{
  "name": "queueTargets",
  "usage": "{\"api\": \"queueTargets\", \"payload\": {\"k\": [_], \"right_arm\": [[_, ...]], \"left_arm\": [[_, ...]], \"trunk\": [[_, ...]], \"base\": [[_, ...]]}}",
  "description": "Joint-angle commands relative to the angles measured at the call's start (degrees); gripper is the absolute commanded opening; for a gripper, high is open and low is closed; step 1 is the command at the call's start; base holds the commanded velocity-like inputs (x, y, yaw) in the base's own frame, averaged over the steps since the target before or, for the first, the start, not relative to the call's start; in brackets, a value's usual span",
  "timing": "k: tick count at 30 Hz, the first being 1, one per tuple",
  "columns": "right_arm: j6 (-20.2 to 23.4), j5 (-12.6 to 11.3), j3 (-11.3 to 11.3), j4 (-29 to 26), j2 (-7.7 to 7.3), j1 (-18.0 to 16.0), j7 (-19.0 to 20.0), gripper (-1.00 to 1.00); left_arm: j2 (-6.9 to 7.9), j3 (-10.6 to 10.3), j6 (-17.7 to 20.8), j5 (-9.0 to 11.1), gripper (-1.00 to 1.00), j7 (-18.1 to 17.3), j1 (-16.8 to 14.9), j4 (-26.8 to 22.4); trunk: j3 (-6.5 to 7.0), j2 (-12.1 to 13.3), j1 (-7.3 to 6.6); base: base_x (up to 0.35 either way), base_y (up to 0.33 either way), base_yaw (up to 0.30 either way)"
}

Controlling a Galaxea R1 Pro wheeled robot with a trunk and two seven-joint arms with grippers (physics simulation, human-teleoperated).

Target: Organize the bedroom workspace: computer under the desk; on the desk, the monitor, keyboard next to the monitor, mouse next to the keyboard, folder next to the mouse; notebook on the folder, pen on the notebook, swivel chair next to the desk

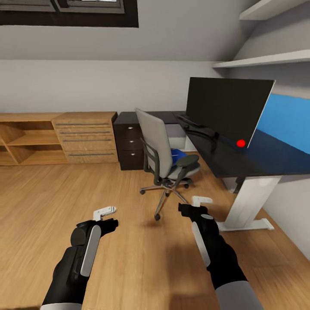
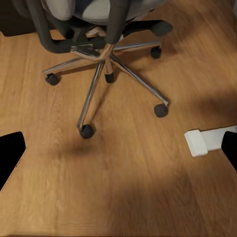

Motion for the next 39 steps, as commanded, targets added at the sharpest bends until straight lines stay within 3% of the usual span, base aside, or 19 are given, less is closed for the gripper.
{"api": "queueTargets", "payload": {"k": [1,24,26,30,31,34,35,37,39], "right_arm": [[0.2,-0.3,0.1,-0.1,0.0,0.0,-0.5,1.0],[-0.3,-0.2,0.1,0.2,0.0,0.0,-0.4,1.0],[-3.4,0.0,0.2,1.1,0.0,0.0,-0.5,1.0],[-5.1,0.1,0.1,1.7,0.0,0.0,-0.4,1.0],[-12.1,1.8,-0.1,4.1,0.0,0.0,-0.4,1.0],[-14.8,2.7,-0.3,6.4,-0.46,-0.1,-0.4,1.0],[-17.0,3.1,-0.4,10.2,-2.27,-0.3,-0.5,1.0],[-17.4,3.1,-0.5,11.9,-2.85,-0.4,-0.5,1.0],[-18.2,3.1,-0.9,12.2,-3.72,-0.5,-0.5,1.0]], "left_arm": [[-0.04,0.1,0.1,0.6,1.0,0.4,0.0,0.0],[-0.04,0.0,-0.2,0.4,1.0,0.1,-0.1,2.0],[-0.04,0.0,-0.1,0.5,1.0,0.1,-0.1,0.0],[-0.04,0.0,0.0,0.5,1.0,0.1,-0.1,-1.5],[-0.04,0.0,0.0,0.5,1.0,0.5,-0.1,-1.6],[-0.04,-0.1,0.0,0.4,1.0,0.6,-0.1,-0.8],[-0.04,-1.8,-0.1,0.4,1.0,0.7,-0.1,0.5],[-0.04,-2.7,-0.1,0.4,1.0,0.7,-0.1,1.0],[-0.04,-5.2,-0.2,0.4,1.0,0.7,-0.1,2.8]], "trunk": [[-0.05,0.0,-0.01],[-0.05,0.0,-0.01],[-0.05,0.0,-0.01],[-0.41,-0.8,0.43],[-0.59,-1.2,0.65],[-1.13,-2.4,1.31],[-1.31,-2.8,1.53],[-1.67,-3.6,1.97],[-1.67,-3.6,1.97]], "base": [[0.0,0.0,0.274],[0.029,-0.089,0.253],[0.002,-0.004,0.021],[0.0,-0.001,0.005],[0.0,0.0,0.0],[0.0,0.0,0.0],[0.0,0.0,0.0],[0.0,0.0,0.0],[0.0,0.0,0.0]]}}
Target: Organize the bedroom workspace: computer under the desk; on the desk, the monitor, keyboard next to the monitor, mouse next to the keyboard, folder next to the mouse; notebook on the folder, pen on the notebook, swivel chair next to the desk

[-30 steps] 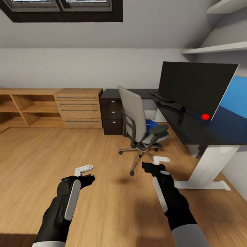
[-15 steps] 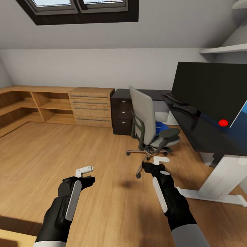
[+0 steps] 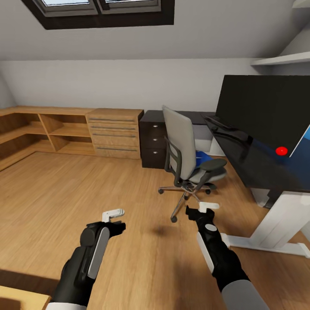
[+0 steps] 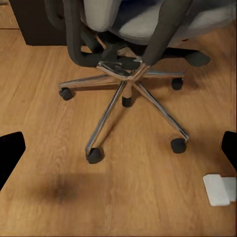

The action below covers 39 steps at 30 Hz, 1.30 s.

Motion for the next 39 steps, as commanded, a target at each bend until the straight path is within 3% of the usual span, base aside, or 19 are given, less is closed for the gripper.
{"api": "queueTargets", "payload": {"k": [1,5,12,18,28,39], "right_arm": [[-0.2,-0.2,-0.2,-1.1,-0.46,-0.1,-0.4,1.0],[-0.4,-0.3,-0.3,-1.7,-0.65,-0.2,-0.4,1.0],[-0.6,-0.5,-0.2,-2.0,-0.33,-0.2,-0.5,1.0],[-0.7,-0.5,-0.2,-2.3,1.96,-0.2,-3.0,1.0],[-0.8,-0.3,-0.4,-2.7,1.97,-0.2,-3.8,1.0],[-0.8,-0.3,-0.4,-2.6,1.87,-0.2,-3.9,1.0]], "left_arm": [[0.0,-1.8,0.1,0.5,1.0,0.6,0.0,1.3],[0.0,-3.2,0.0,0.5,1.0,0.6,0.0,2.2],[0.0,-3.5,-0.1,0.6,1.0,0.6,0.0,2.6],[0.0,-3.5,-0.1,0.7,1.0,0.6,0.0,2.7],[0.0,-3.5,-0.2,0.7,1.0,0.5,0.0,2.7],[0.0,-3.5,-0.2,0.7,1.0,0.3,0.0,2.7]], "trunk": [[-0.05,0.0,-0.01],[-0.05,0.0,-0.01],[-0.05,0.0,-0.01],[-0.05,0.0,-0.01],[-0.05,0.0,-0.01],[-0.05,0.0,-0.01]], "base": [[0.0,0.0,0.0],[0.0,0.0,0.0],[0.0,0.0,0.0],[0.0,0.0,0.0],[0.0,0.0,-0.016],[0.0,0.0,-0.221]]}}
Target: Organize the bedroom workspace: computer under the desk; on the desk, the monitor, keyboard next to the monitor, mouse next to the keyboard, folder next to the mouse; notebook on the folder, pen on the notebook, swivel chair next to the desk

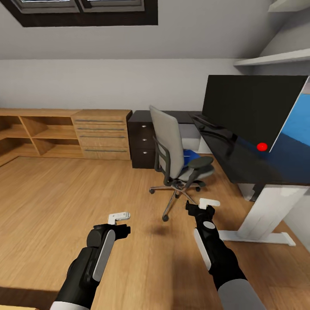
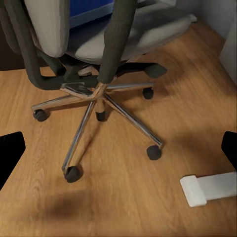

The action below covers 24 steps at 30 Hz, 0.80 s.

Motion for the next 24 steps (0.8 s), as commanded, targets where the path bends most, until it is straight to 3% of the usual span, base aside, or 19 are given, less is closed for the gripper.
{"api": "queueTargets", "payload": {"k": [1,11,24], "right_arm": [[0.4,0.0,0.1,-0.1,-0.01,0.0,-0.3,1.0],[0.4,0.0,0.1,-0.1,-0.02,0.0,-0.3,1.0],[0.3,0.0,0.5,0.2,0.12,0.0,-0.2,1.0]], "left_arm": [[0.0,0.0,0.2,0.6,1.0,0.5,0.0,-0.1],[0.06,0.0,0.2,0.5,1.0,0.4,0.0,-0.1],[0.31,0.0,0.2,0.5,1.0,0.4,0.1,-0.1]], "trunk": [[-0.05,0.0,-0.01],[-0.06,0.0,-0.01],[-0.08,0.0,-0.01]], "base": [[0.0,0.0,-0.26],[0.058,0.0,-0.253],[0.244,0.0,-0.04]]}}
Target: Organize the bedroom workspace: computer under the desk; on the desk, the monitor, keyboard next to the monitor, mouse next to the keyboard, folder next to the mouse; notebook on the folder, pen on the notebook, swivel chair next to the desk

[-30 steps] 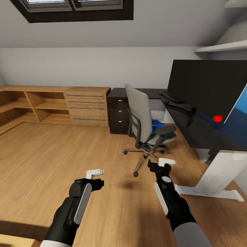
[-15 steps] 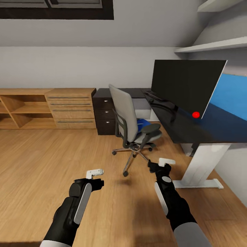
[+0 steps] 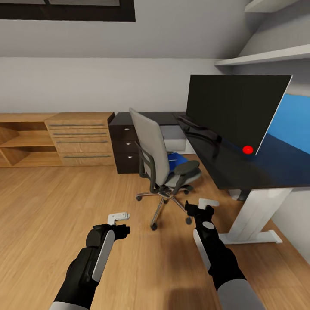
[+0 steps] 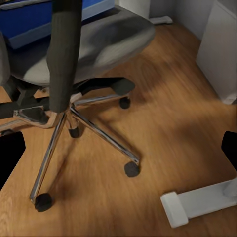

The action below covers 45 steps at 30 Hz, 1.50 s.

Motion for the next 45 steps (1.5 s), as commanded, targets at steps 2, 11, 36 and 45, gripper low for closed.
{"api": "queueTargets", "payload": {"k": [2,11,36,45], "right_arm": [[0.2,0.1,0.1,0.0,-0.09,0.0,-0.3,1.0],[-7.5,0.6,0.2,7.7,-0.4,-0.5,-0.1,1.0],[-21.1,1.3,0.0,47.5,-3.35,-24.3,-0.1,1.0],[-21.4,1.0,-0.1,48.7,-3.27,-24.5,-0.1,1.0]], "left_arm": [[0.0,-0.1,-0.1,0.6,1.0,0.6,0.0,0.0],[0.01,-0.1,-9.4,0.5,1.0,0.3,0.0,0.0],[0.14,-2.7,-13.3,0.5,1.0,-0.1,10.8,-14.8],[0.2,-3.2,-13.6,0.5,1.0,0.1,11.3,-15.3]], "trunk": [[-0.05,0.0,0.01],[-0.05,0.0,0.01],[-0.05,0.0,0.01],[-0.05,0.0,0.01]], "base": [[0.074,0.0,-0.002],[0.012,0.0,0.0],[0.0,0.0,0.0],[0.149,0.0,0.0]]}}
